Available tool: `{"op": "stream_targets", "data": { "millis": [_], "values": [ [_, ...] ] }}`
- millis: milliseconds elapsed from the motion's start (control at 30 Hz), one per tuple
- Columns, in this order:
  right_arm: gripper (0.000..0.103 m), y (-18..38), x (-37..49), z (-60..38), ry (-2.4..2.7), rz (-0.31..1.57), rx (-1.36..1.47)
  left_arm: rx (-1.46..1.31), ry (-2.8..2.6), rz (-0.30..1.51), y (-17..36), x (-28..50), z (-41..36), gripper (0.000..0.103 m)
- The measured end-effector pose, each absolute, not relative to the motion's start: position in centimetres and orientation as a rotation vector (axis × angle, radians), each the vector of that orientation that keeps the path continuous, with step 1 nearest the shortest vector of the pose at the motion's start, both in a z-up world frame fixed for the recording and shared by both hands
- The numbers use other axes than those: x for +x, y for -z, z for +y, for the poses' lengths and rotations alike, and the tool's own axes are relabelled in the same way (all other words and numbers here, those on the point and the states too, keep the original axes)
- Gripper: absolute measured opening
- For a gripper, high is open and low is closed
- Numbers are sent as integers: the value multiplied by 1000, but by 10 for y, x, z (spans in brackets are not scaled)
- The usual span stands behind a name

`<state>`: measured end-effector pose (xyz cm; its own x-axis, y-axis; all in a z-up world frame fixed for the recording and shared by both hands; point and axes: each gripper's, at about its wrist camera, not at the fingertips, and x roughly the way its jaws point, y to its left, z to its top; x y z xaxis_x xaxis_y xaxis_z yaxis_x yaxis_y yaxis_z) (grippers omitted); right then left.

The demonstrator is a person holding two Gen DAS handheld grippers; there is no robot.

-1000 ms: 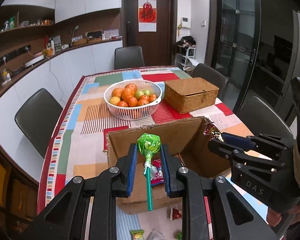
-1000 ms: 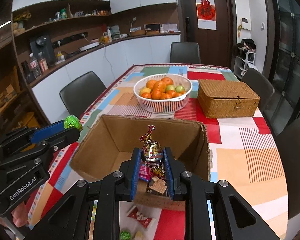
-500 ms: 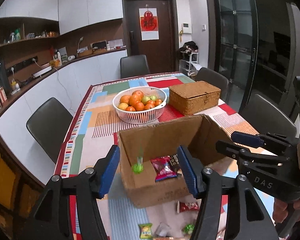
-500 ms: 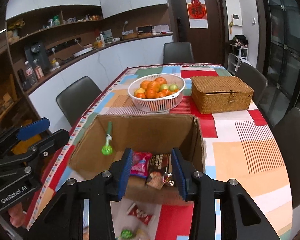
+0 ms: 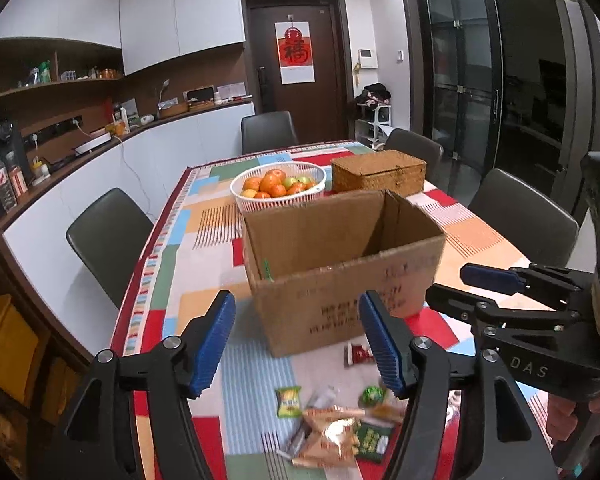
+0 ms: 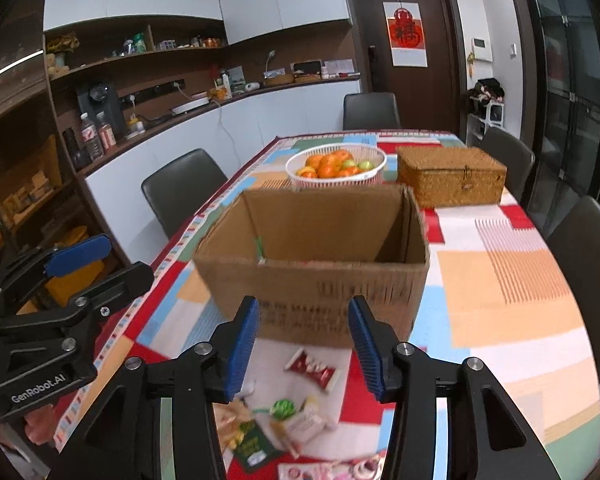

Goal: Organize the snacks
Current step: 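Move both open tools back to the remaining snacks, then grasp the DENMAS cheese ball bag with the right tool while the left tool grasps a Fortune Biscuits packet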

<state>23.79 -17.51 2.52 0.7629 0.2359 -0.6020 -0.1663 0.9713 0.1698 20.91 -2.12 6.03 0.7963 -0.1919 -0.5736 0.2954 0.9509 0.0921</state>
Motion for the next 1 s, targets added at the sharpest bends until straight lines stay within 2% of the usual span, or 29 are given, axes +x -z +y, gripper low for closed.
{"op": "stream_targets", "data": {
  "millis": [467,1000],
  "values": [
    [47,38,207,-170,-242,837,141,141,270,732,4,172,-10,66],
    [47,98,226,-168,-218,1001,212,144,276,835,65,184,-12,66]
  ]
}}
